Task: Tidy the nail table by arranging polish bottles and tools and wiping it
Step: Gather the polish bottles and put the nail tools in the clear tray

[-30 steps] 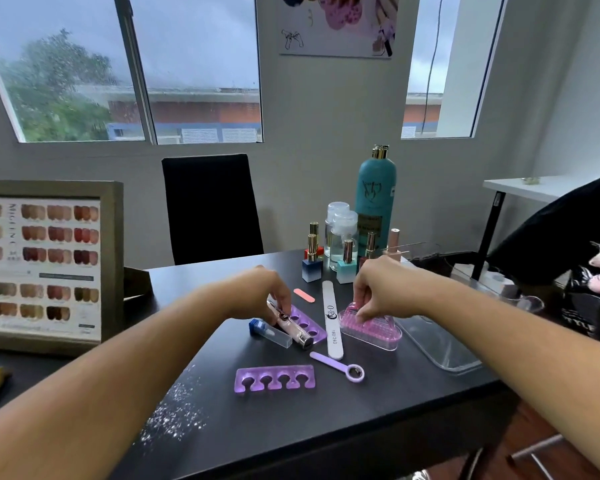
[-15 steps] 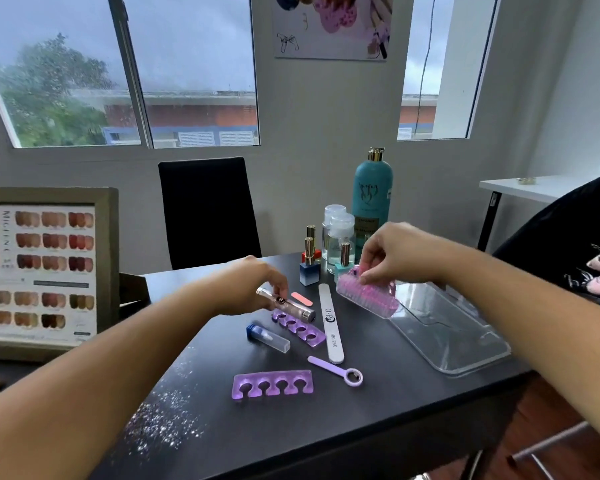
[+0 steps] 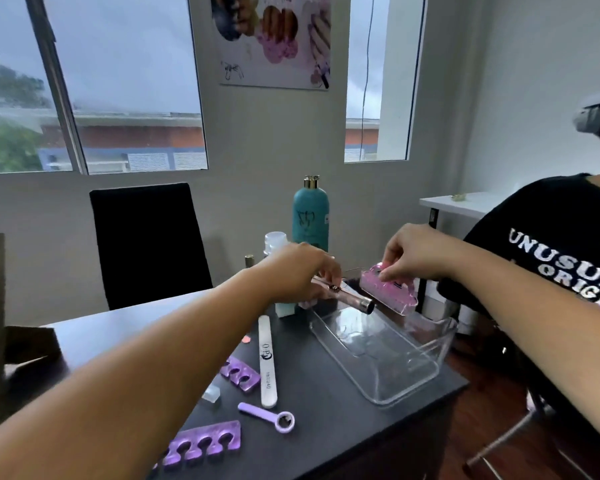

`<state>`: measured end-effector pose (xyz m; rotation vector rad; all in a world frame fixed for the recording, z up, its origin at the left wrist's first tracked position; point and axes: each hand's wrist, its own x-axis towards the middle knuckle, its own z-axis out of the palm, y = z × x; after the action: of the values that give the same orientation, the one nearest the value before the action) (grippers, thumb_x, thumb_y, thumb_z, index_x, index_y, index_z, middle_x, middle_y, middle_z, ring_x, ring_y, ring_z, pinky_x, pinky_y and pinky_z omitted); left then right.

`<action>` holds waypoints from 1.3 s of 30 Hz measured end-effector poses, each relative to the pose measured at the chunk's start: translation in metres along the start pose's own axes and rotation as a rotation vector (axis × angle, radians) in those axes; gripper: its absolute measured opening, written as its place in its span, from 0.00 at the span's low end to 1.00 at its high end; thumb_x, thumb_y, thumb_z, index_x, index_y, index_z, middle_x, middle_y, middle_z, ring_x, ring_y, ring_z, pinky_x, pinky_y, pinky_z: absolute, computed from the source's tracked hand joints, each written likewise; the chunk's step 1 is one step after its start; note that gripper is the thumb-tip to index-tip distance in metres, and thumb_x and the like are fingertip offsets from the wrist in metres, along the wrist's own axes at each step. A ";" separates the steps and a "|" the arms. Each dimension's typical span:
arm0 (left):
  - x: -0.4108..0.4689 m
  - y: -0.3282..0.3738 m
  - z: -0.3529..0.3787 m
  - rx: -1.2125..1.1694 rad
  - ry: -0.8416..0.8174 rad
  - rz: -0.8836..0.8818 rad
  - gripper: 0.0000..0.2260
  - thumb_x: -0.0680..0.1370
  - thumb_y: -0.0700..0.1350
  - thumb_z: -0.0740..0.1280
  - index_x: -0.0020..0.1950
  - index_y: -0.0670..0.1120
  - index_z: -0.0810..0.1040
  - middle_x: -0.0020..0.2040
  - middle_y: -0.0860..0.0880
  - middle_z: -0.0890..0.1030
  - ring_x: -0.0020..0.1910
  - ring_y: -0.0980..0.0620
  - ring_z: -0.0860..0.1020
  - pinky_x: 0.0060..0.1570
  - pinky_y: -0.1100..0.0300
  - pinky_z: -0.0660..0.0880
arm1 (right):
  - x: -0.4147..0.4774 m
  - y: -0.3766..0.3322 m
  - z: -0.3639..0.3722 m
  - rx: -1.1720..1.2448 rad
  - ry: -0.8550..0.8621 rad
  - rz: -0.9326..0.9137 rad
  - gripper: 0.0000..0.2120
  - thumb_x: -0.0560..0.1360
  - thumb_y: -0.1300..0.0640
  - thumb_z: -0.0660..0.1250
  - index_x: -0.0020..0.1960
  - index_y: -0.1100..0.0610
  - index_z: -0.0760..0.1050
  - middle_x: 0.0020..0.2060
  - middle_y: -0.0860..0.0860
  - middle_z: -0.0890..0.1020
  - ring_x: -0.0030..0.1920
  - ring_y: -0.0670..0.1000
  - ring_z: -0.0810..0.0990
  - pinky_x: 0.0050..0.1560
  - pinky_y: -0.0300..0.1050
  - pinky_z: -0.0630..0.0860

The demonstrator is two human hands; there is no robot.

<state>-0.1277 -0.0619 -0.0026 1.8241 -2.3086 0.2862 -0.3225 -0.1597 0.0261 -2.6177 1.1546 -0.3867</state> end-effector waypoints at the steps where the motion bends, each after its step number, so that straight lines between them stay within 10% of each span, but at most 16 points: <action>1: 0.006 0.004 0.005 0.004 -0.016 0.014 0.10 0.72 0.46 0.69 0.53 0.54 0.79 0.52 0.54 0.81 0.50 0.53 0.78 0.51 0.56 0.75 | 0.000 0.004 0.004 -0.001 -0.017 0.010 0.07 0.65 0.55 0.78 0.37 0.56 0.83 0.30 0.48 0.82 0.30 0.45 0.80 0.43 0.44 0.81; 12: 0.027 0.009 0.048 -0.017 -0.216 0.036 0.12 0.71 0.45 0.71 0.53 0.55 0.80 0.51 0.57 0.81 0.45 0.60 0.74 0.46 0.64 0.69 | 0.013 0.030 0.050 -0.031 -0.128 0.039 0.08 0.63 0.55 0.78 0.34 0.58 0.83 0.29 0.50 0.84 0.27 0.44 0.82 0.23 0.33 0.71; 20: 0.027 0.006 0.044 -0.109 -0.195 -0.021 0.08 0.70 0.44 0.73 0.48 0.53 0.83 0.36 0.63 0.76 0.33 0.70 0.73 0.32 0.77 0.64 | 0.007 0.022 0.055 -0.059 -0.149 0.011 0.10 0.65 0.52 0.77 0.38 0.58 0.84 0.31 0.50 0.84 0.30 0.45 0.81 0.28 0.34 0.72; 29: -0.038 -0.033 0.000 -0.161 0.075 -0.281 0.07 0.69 0.45 0.73 0.45 0.53 0.83 0.39 0.59 0.79 0.35 0.69 0.73 0.38 0.80 0.65 | -0.005 -0.038 0.039 0.057 0.020 -0.163 0.06 0.68 0.53 0.75 0.41 0.54 0.83 0.38 0.47 0.82 0.41 0.43 0.80 0.42 0.37 0.77; 39: -0.142 -0.050 0.032 -0.127 -0.221 -0.525 0.21 0.73 0.49 0.71 0.65 0.50 0.74 0.63 0.51 0.76 0.60 0.52 0.73 0.60 0.61 0.68 | -0.013 -0.121 0.116 -0.077 -0.160 -0.185 0.13 0.70 0.52 0.73 0.44 0.62 0.80 0.41 0.56 0.84 0.40 0.54 0.81 0.40 0.45 0.78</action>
<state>-0.0478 0.0516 -0.0688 2.3935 -1.8136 -0.1422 -0.2092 -0.0565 -0.0438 -2.7730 0.8974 -0.1667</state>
